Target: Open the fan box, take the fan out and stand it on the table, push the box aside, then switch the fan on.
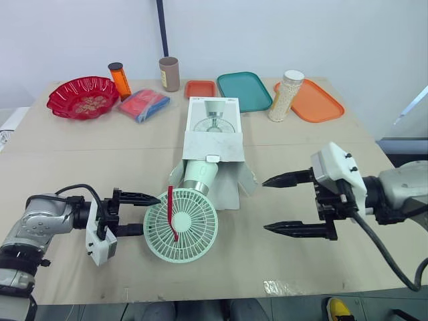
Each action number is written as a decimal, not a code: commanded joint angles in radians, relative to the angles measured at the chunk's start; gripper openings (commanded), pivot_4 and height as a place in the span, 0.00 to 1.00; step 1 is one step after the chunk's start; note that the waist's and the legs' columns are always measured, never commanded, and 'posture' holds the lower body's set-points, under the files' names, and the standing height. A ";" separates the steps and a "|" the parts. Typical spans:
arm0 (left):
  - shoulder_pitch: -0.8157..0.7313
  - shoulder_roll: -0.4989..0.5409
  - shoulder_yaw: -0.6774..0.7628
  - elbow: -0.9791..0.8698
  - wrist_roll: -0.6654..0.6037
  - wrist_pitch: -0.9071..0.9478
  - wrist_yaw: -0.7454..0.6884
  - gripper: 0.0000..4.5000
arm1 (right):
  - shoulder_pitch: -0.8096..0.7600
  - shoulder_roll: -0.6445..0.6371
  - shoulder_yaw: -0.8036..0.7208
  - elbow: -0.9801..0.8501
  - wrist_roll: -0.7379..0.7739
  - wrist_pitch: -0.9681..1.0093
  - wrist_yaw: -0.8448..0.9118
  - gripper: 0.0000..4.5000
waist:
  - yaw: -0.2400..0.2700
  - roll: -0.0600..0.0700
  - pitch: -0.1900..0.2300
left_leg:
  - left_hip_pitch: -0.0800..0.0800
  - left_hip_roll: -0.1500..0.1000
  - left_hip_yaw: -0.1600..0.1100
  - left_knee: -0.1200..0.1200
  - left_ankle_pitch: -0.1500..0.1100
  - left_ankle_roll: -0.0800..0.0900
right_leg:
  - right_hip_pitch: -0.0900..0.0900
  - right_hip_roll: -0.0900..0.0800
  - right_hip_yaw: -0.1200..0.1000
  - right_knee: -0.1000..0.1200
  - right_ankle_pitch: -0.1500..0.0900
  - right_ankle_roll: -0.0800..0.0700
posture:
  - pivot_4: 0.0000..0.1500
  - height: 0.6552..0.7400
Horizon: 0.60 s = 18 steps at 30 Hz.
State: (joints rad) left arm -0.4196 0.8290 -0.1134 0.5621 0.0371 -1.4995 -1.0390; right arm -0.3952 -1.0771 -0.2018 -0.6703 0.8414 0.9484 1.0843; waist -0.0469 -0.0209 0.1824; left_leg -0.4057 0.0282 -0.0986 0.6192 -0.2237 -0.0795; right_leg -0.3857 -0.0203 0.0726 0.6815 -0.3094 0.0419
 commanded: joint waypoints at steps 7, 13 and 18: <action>-0.087 -0.085 0.044 0.059 0.243 -0.115 0.210 1.00 | -0.032 0.010 -0.001 -0.013 0.081 0.041 -0.100 0.99 | -0.002 0.000 0.000 | 0.000 0.000 0.000 0.002 0.000 0.001 | 0.002 0.000 -0.001 0.000 0.000 0.000 | 1.00 1.00; -0.060 -0.087 0.030 0.022 0.354 -0.115 0.338 1.00 | -0.092 0.044 -0.008 0.007 0.169 0.097 -0.190 0.99 | 0.000 0.000 -0.001 | 0.000 0.000 0.000 0.003 0.000 0.001 | 0.002 0.000 -0.001 0.001 0.000 0.000 | 1.00 1.00; -0.060 -0.080 0.029 0.022 0.422 -0.115 0.434 1.00 | -0.109 0.050 -0.011 0.018 0.222 0.120 -0.237 0.99 | 0.001 0.000 -0.001 | 0.000 0.000 0.000 0.003 0.000 0.001 | 0.002 0.000 -0.001 0.001 0.000 0.000 | 1.00 1.00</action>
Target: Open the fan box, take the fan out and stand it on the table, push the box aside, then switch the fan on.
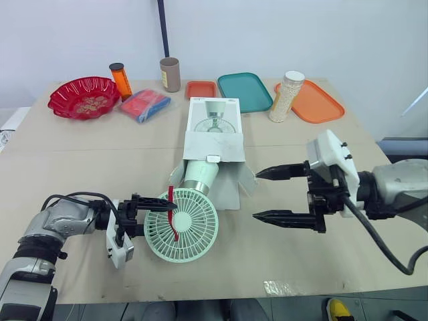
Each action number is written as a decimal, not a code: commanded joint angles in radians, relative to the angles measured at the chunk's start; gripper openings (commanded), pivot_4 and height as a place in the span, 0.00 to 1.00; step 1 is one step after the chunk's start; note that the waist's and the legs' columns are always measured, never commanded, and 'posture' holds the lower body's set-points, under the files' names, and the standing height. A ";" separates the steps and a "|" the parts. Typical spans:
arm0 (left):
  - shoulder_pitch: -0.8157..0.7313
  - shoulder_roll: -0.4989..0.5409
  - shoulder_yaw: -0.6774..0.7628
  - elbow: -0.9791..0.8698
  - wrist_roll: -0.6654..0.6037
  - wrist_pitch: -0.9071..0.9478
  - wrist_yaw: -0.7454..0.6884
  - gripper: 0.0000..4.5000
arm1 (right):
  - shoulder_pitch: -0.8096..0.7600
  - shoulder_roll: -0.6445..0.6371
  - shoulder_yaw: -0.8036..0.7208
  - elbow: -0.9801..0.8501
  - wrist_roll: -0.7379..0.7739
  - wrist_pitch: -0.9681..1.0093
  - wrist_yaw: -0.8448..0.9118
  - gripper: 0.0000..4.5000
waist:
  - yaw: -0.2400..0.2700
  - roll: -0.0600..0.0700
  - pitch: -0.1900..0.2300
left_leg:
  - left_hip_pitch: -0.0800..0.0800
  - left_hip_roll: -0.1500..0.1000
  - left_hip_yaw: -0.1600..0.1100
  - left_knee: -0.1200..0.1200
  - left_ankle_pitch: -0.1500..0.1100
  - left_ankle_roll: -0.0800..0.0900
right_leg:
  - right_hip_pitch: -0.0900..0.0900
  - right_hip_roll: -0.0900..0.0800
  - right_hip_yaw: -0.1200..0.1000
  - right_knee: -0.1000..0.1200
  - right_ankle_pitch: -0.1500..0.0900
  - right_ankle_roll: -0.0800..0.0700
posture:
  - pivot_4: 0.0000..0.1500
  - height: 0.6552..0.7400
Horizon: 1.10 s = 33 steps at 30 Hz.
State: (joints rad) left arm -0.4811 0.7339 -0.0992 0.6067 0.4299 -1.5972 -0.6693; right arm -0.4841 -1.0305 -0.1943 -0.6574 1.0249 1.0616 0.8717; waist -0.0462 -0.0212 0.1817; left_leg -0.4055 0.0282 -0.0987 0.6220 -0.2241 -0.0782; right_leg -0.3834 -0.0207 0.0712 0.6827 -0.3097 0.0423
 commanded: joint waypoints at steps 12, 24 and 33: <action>-0.009 0.009 0.039 -0.051 0.234 -0.017 0.251 0.87 | -0.010 -0.004 -0.002 -0.010 0.061 0.003 -0.058 1.00 | 0.000 0.000 -0.001 | 0.000 0.000 0.000 0.000 0.000 0.000 | 0.000 0.000 0.000 0.000 0.000 0.000 | 1.00 1.00; -0.013 -0.011 0.082 -0.080 0.343 -0.013 0.386 0.59 | -0.004 -0.010 0.000 -0.016 0.075 0.002 -0.072 1.00 | 0.001 0.000 -0.003 | 0.000 0.000 0.000 0.002 0.000 0.000 | 0.001 0.000 -0.001 0.001 0.000 0.000 | 1.00 1.00; 0.046 0.086 0.008 -0.234 0.139 0.059 0.412 0.59 | -0.010 -0.017 -0.002 -0.028 0.091 0.005 -0.072 1.00 | 0.001 0.000 -0.003 | 0.000 0.000 0.000 0.002 0.000 0.001 | 0.001 0.000 -0.001 0.001 0.000 0.000 | 1.00 1.00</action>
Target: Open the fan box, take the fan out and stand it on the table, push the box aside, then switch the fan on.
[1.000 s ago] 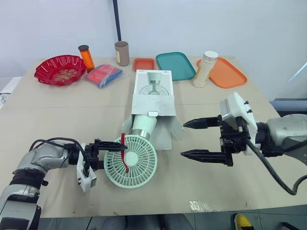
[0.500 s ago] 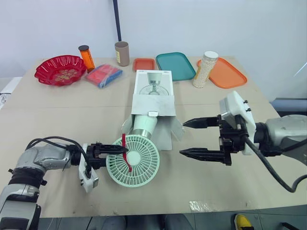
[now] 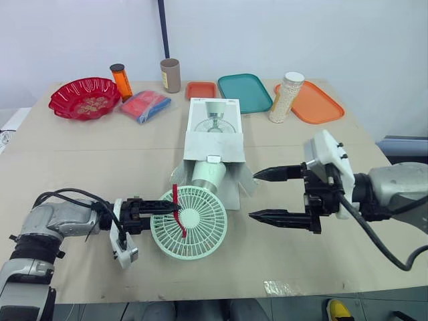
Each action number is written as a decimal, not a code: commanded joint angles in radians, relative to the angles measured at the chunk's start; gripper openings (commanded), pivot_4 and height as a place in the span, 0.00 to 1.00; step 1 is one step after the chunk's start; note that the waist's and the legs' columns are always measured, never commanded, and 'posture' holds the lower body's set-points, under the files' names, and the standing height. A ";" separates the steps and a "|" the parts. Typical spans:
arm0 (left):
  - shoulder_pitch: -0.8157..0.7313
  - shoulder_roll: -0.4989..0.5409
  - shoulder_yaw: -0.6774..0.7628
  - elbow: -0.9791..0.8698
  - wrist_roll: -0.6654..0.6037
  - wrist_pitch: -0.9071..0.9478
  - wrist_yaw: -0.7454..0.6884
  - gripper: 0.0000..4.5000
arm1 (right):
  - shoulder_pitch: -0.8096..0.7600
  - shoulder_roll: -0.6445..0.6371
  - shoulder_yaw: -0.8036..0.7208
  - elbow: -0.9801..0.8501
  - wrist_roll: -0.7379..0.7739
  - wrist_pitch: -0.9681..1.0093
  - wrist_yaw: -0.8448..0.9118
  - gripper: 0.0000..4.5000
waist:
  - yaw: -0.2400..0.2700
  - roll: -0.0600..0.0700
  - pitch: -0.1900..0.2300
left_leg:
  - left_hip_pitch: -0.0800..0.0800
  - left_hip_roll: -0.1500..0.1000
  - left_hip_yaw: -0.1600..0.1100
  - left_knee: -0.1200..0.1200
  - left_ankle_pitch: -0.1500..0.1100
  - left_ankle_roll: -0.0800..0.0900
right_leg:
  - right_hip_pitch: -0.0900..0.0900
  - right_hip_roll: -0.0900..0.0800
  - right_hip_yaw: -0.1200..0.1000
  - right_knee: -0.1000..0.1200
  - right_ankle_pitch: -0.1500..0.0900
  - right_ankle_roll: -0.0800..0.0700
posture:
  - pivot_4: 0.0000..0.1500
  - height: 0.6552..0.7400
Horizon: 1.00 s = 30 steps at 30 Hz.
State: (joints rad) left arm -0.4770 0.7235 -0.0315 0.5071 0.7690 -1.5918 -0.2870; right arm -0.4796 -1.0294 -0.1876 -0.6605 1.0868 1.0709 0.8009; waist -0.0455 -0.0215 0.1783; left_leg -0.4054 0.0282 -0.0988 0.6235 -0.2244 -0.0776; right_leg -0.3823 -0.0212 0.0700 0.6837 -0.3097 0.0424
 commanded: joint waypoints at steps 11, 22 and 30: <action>0.192 0.507 -0.300 -0.550 -0.890 0.489 -0.163 0.59 | -0.226 -0.021 -0.032 0.056 0.298 0.077 -0.209 1.00 | -0.003 0.001 0.000 | 0.000 0.001 0.000 0.000 0.000 0.000 | 0.000 0.000 0.000 0.001 0.000 0.000 | 1.00 1.00; 0.351 0.632 -0.098 -0.850 -1.353 0.932 -0.459 0.59 | -0.252 -0.040 -0.019 0.072 0.417 0.074 -0.327 1.00 | -0.003 0.002 0.001 | 0.000 0.002 0.003 0.000 -0.001 0.002 | -0.001 0.001 0.001 0.000 -0.001 0.000 | 1.00 1.00; 0.529 0.617 0.175 -0.943 -1.496 1.195 -0.635 0.59 | -0.239 -0.075 -0.040 0.076 0.432 0.061 -0.331 1.00 | -0.003 0.002 0.001 | 0.000 0.003 0.004 0.000 -0.001 0.003 | -0.001 0.001 0.001 0.000 -0.001 0.000 | 1.00 1.00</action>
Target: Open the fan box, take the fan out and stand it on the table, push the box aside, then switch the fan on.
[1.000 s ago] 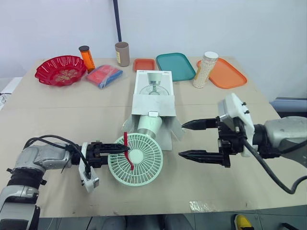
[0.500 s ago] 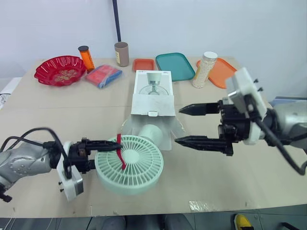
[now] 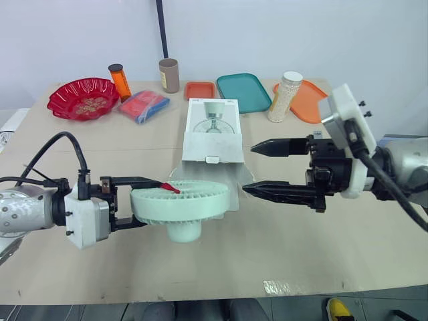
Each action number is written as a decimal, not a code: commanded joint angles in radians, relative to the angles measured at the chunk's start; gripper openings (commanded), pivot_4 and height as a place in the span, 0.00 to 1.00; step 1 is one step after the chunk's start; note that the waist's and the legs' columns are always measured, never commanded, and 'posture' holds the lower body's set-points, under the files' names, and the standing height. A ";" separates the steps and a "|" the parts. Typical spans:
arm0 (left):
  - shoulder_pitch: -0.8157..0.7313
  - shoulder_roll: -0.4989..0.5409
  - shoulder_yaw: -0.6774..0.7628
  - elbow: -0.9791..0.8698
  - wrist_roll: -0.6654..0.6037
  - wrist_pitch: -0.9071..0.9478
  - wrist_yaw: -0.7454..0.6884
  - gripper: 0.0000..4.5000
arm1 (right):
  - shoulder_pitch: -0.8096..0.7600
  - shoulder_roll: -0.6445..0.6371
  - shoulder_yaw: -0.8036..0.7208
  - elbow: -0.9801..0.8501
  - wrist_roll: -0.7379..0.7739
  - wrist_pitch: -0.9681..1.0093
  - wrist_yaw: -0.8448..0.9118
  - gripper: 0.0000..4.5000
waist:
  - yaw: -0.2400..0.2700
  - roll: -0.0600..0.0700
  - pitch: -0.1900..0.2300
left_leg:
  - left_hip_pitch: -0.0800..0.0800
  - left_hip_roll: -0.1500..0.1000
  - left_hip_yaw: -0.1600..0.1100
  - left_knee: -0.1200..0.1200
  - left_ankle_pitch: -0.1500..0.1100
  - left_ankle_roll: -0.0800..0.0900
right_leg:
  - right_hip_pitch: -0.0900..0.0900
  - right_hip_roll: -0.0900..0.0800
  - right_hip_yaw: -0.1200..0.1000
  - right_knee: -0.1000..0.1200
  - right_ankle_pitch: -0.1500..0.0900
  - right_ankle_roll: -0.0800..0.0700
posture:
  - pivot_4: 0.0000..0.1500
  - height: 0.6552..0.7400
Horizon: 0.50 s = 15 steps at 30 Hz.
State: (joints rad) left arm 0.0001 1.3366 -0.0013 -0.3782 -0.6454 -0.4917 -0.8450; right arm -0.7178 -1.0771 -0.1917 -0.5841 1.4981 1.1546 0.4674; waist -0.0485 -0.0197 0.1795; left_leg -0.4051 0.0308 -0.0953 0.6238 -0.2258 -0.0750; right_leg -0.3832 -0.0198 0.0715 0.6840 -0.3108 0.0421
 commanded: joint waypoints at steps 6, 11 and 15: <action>0.145 -0.032 0.319 -0.122 -0.154 0.323 -0.149 0.59 | 0.030 -0.057 -0.060 0.007 0.015 -0.026 0.039 1.00 | 0.000 0.000 0.000 | 0.000 0.000 0.001 0.000 -0.001 0.002 | 0.000 0.000 0.001 0.000 0.000 0.000 | 1.00 1.00; 0.151 -0.057 0.428 -0.161 -0.210 0.538 -0.134 0.59 | 0.062 -0.080 -0.075 -0.001 -0.012 -0.039 0.092 1.00 | 0.001 0.000 0.000 | 0.000 0.000 0.001 0.001 -0.002 0.003 | 0.000 0.001 0.001 0.000 0.000 0.000 | 1.00 1.00; 0.157 -0.093 0.499 -0.203 -0.237 0.680 -0.125 0.59 | 0.063 -0.072 -0.052 -0.001 -0.038 -0.049 0.118 1.00 | 0.000 0.000 0.000 | 0.000 0.001 0.001 0.001 -0.002 0.003 | 0.000 0.001 0.001 0.000 0.000 0.000 | 1.00 1.00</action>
State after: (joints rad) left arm 0.1619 1.2624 0.4100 -0.5376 -0.8392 0.1094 -0.9872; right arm -0.6461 -1.1388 -0.2340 -0.5771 1.4685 1.1302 0.5635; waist -0.0484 -0.0195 0.1797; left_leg -0.4050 0.0314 -0.0939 0.6249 -0.2275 -0.0721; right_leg -0.3836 -0.0187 0.0728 0.6839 -0.3111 0.0419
